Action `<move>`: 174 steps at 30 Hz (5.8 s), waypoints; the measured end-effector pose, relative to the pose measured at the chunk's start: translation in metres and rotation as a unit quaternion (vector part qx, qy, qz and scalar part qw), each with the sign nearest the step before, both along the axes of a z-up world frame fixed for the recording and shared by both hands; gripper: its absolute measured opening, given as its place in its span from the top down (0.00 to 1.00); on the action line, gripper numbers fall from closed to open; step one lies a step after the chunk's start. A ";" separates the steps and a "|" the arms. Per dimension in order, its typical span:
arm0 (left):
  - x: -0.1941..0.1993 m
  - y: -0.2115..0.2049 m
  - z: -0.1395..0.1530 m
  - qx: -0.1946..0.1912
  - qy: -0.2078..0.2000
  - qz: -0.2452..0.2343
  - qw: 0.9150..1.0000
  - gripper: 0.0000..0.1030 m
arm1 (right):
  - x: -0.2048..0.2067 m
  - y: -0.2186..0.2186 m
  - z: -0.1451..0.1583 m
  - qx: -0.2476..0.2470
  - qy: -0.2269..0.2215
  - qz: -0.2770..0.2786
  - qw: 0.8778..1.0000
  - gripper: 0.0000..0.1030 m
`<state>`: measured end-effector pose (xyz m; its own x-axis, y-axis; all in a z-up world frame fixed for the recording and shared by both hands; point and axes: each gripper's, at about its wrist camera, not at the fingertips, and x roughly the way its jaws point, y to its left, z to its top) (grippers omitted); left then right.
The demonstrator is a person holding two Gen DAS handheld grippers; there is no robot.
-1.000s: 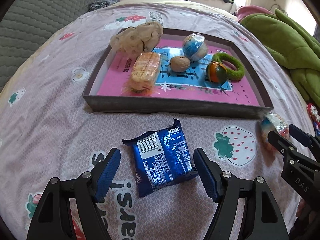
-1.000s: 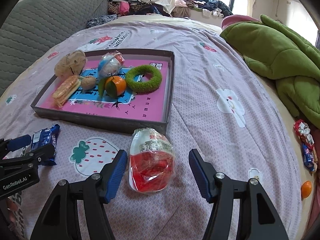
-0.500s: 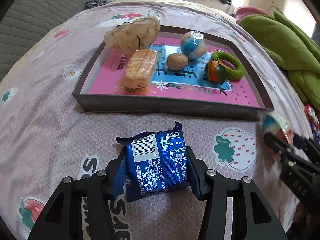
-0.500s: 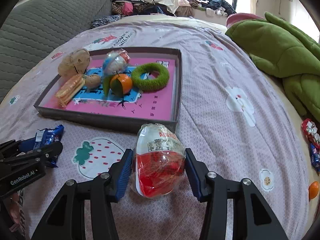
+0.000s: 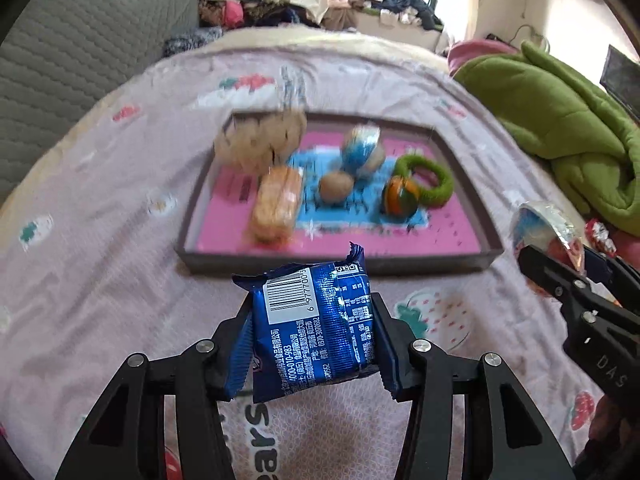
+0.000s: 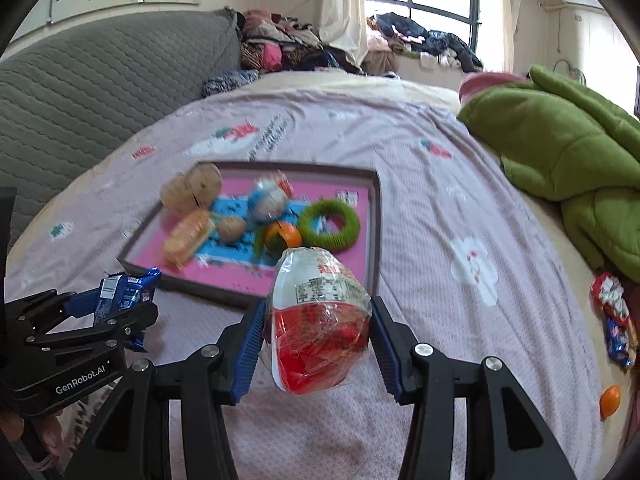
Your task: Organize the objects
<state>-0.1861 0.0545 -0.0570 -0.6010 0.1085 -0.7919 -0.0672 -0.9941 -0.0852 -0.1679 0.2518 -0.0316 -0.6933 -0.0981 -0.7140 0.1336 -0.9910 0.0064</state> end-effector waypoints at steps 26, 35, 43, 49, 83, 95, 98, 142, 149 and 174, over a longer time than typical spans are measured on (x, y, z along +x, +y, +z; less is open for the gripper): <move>-0.083 0.002 0.009 -0.009 0.046 -0.023 0.999 0.48 | -0.074 -0.009 0.000 0.016 0.020 0.004 1.000 0.50; -0.093 0.016 -0.013 -0.009 0.046 -0.038 0.998 0.48 | -0.084 -0.011 -0.028 0.016 0.002 0.007 1.000 0.50; -0.096 0.015 -0.027 0.003 0.046 -0.038 0.998 0.48 | -0.089 -0.016 -0.042 0.015 -0.005 0.013 1.000 0.50; -0.096 0.013 -0.037 0.002 0.050 -0.039 0.998 0.48 | -0.094 -0.022 -0.051 0.022 -0.007 0.018 1.000 0.50; -0.078 -0.008 -0.023 0.014 0.090 -0.020 0.996 0.28 | -0.086 -0.015 -0.051 0.032 -0.004 -0.004 0.999 0.48; -0.039 -0.016 0.025 0.011 0.119 -0.008 0.993 0.25 | -0.055 -0.016 -0.004 0.004 0.030 -0.004 1.000 0.43; -0.030 -0.018 0.038 0.006 0.126 -0.003 0.992 0.25 | -0.046 -0.018 0.010 -0.001 0.041 -0.004 0.999 0.43; 0.099 -0.041 0.121 -0.030 0.153 0.032 0.987 0.25 | 0.094 -0.025 0.112 -0.001 0.110 -0.014 0.994 0.35; 0.104 -0.035 0.112 -0.041 0.146 0.030 0.988 0.25 | 0.099 -0.023 0.109 -0.005 0.108 -0.013 0.994 0.35; 0.106 -0.034 0.083 -0.052 0.134 0.029 0.989 0.25 | 0.104 -0.031 0.078 0.007 0.098 -0.001 0.995 0.35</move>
<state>-0.0805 0.0201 0.0264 -0.7934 -0.0047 -0.6087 -0.0172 -0.9994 0.0301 -0.0641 0.2210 0.0462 -0.8190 -0.0886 -0.5670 0.1297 -0.9910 -0.0326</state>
